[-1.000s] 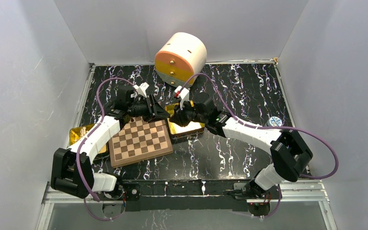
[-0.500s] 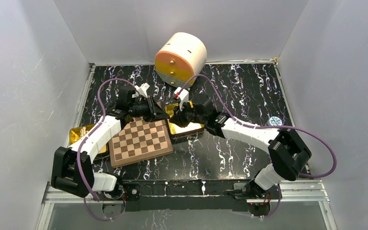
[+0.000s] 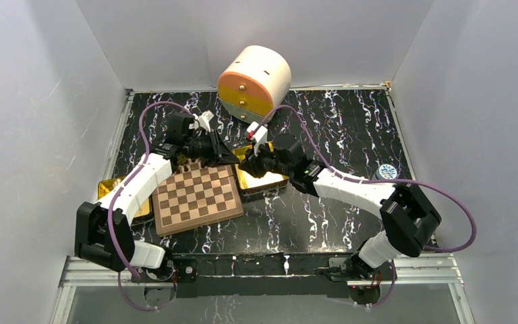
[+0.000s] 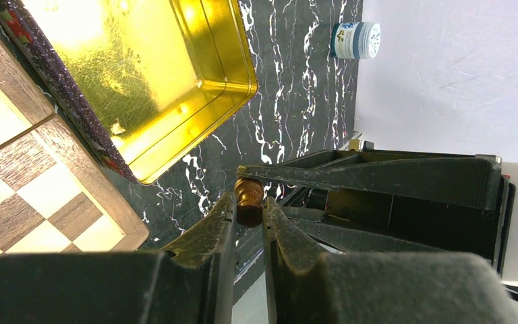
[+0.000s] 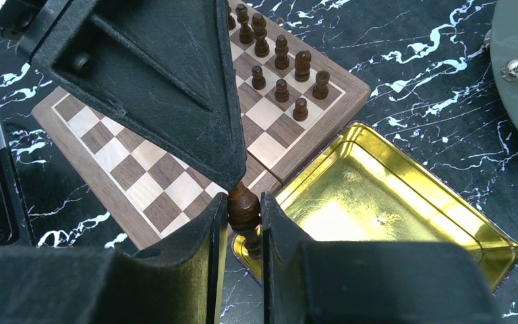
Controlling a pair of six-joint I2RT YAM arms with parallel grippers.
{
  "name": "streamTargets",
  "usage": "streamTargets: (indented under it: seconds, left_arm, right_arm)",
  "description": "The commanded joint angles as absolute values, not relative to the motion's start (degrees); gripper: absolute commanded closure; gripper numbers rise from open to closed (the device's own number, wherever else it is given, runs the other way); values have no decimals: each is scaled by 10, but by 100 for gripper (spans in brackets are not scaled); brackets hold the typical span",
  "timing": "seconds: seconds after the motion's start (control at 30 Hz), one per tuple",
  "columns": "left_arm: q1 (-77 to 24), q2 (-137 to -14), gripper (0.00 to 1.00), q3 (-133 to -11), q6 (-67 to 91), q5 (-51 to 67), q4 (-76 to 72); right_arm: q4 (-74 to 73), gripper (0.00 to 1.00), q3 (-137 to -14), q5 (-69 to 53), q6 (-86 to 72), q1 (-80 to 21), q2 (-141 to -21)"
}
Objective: Set up the chess pieces on the board
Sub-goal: Pick up the chess piece from the storage box.
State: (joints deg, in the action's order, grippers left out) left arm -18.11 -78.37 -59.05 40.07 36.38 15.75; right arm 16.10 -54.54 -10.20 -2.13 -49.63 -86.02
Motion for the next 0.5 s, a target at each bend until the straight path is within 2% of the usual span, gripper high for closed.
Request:
streamTargets:
  seconds: [0.0, 0.13, 0.47]
  left_arm:
    - [-172, -781, 100, -626, 395, 356, 159]
    - [-172, -788, 100, -626, 402, 352, 157]
    - [-172, -799, 100, -637, 411, 368, 148]
  right_arm:
    - [131, 82, -534, -90, -1, -494, -839]
    - [144, 78, -534, -101, -1, -490, -844]
    - [157, 62, -525, -137, 14, -475, -846]
